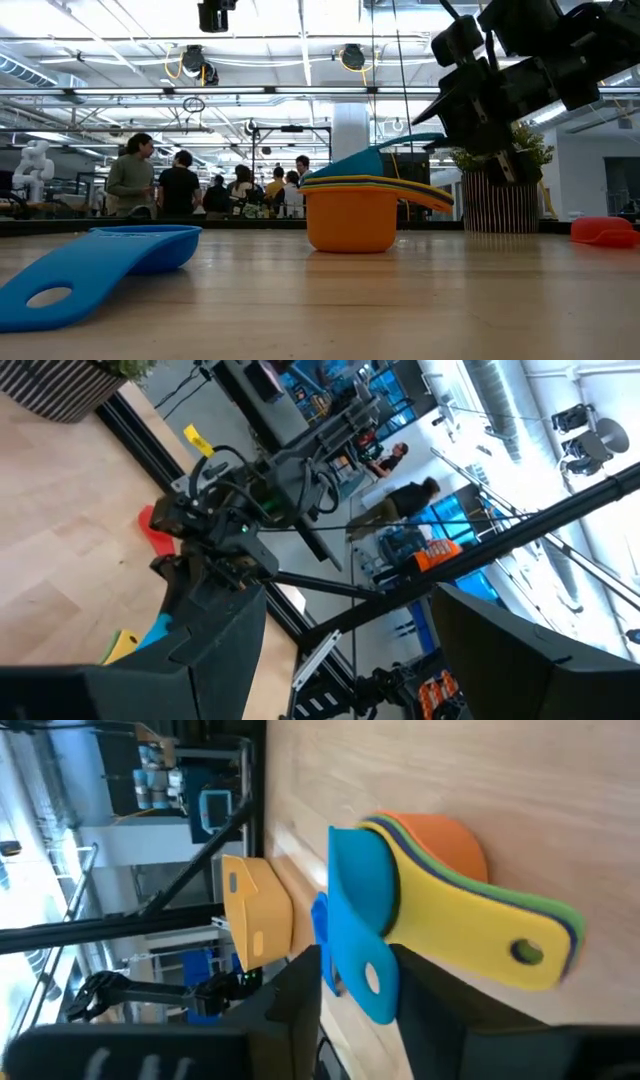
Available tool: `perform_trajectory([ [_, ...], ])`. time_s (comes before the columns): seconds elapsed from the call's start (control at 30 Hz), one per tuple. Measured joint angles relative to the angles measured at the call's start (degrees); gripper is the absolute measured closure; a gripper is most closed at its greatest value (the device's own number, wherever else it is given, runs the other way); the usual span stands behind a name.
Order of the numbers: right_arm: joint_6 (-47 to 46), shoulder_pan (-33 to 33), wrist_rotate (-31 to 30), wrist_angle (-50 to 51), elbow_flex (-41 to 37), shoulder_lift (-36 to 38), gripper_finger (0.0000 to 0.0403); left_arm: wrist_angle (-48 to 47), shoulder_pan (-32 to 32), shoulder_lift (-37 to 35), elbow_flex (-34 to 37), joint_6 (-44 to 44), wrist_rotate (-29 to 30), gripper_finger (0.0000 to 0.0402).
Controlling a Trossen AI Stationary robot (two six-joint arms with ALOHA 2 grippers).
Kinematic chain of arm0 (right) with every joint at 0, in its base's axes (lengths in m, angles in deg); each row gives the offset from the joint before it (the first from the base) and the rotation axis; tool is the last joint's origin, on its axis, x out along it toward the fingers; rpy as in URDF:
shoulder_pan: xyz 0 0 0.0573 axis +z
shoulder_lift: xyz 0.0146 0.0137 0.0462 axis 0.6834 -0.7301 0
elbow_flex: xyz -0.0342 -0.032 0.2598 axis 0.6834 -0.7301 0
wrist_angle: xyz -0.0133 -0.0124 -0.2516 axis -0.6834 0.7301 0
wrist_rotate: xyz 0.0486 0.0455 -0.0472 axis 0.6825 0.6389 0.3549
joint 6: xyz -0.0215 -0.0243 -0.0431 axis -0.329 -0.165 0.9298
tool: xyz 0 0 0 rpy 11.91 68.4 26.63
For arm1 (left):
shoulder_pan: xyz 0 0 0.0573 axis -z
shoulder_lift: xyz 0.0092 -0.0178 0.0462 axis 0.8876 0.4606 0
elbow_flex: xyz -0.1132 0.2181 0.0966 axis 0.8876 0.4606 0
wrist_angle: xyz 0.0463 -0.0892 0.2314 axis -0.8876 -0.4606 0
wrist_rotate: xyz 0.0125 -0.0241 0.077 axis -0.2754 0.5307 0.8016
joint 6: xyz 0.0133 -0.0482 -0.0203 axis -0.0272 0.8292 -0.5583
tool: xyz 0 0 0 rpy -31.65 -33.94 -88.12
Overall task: Nest measuring cups in basket
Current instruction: Stack the light blue measuring cup on top of the yellow measuring cup
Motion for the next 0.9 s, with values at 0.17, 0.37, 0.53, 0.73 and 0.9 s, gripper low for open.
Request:
perform_trajectory([
  [0.17, -0.13, 0.02, 0.3, 2.13, 0.0, 0.0, 0.0263, -0.02, -0.62, 0.01, 0.0, 0.28, 0.0, 0.0117],
  [0.37, 0.54, 0.02, 0.23, 3.2, 0.0, 0.0, 0.0248, -0.04, -0.66, 0.02, 0.0, 0.44, 0.0, 0.0117],
  [0.53, 1.56, 0.02, 0.21, 4.83, 0.0, 0.0, 0.0248, -0.06, -0.66, 0.02, 0.0, 0.94, 0.0, 0.0117],
  [0.73, 3.83, 0.0, -0.22, 8.23, 0.0, 0.0, 0.0248, -0.06, -0.66, 0.01, 0.0, 1.74, 0.02, 0.0117],
  [0.9, 5.57, 0.02, -2.8, 9.58, 0.0, 0.0, 0.0248, -0.06, -0.68, 0.02, 0.0, 1.99, 1.01, 0.0117],
])
